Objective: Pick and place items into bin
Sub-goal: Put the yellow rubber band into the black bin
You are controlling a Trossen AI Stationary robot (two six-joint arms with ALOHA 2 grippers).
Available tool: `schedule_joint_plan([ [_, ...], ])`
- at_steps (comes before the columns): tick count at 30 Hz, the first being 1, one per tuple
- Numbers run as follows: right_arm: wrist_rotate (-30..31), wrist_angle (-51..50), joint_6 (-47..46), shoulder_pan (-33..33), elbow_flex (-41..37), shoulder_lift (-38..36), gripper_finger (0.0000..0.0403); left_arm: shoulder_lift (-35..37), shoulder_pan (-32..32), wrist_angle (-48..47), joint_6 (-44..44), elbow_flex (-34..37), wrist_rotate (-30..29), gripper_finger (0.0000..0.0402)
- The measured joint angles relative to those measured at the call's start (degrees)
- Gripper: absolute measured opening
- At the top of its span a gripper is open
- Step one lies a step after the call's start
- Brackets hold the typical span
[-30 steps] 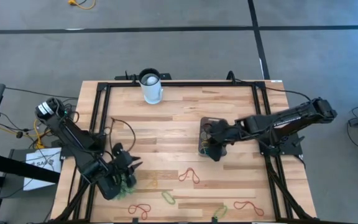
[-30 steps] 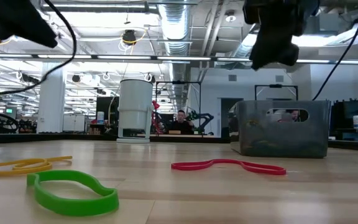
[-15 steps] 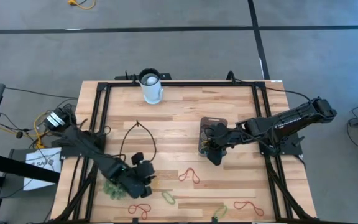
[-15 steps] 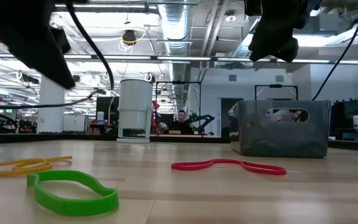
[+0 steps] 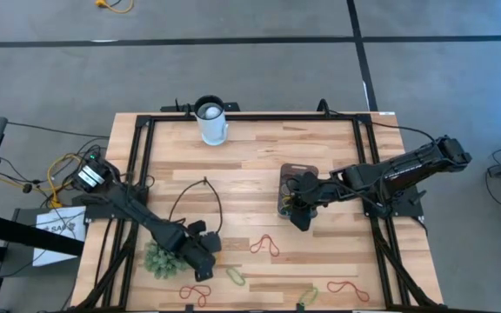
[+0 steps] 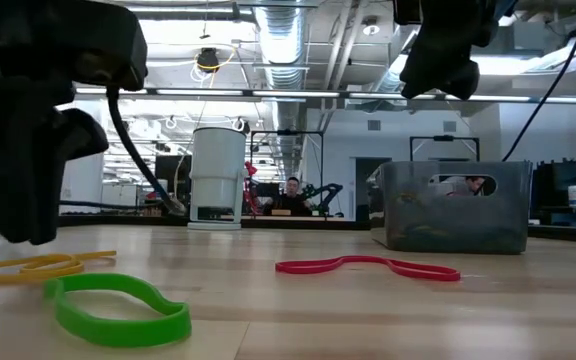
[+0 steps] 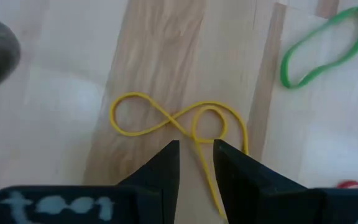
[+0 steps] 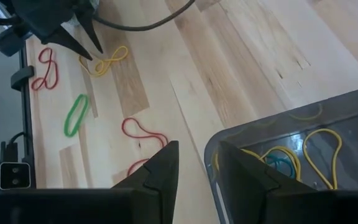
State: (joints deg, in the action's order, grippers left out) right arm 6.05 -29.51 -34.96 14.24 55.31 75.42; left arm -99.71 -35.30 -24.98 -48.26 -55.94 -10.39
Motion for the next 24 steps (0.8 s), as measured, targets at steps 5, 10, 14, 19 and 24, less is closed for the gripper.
schedule_joint_plan([
  [5, 0.02, 0.02, 0.92, 0.00, 0.00, 0.00, 0.0107, -0.89, -0.32, 1.80, -1.54, 0.00, -2.04, 0.0087],
  [10, 0.01, -0.04, 0.94, 0.00, 0.01, 0.00, 0.0107, -2.45, -0.25, 2.84, -2.06, -0.02, -3.76, 0.0087],
  [14, 0.01, -0.10, 0.94, 0.00, 0.02, -0.01, 0.0107, -4.43, -0.23, 3.54, -2.41, -0.21, -3.95, 0.0087],
  [19, 0.01, -0.03, 0.94, 0.00, 0.02, 0.00, 0.0107, -6.09, -0.34, 2.93, -2.90, -0.37, -5.55, 0.0085],
  [24, 0.01, 0.01, 0.94, 0.00, 0.02, 0.00, 0.0107, -6.23, -0.47, 2.24, -2.71, -0.54, -6.58, 0.0038],
])
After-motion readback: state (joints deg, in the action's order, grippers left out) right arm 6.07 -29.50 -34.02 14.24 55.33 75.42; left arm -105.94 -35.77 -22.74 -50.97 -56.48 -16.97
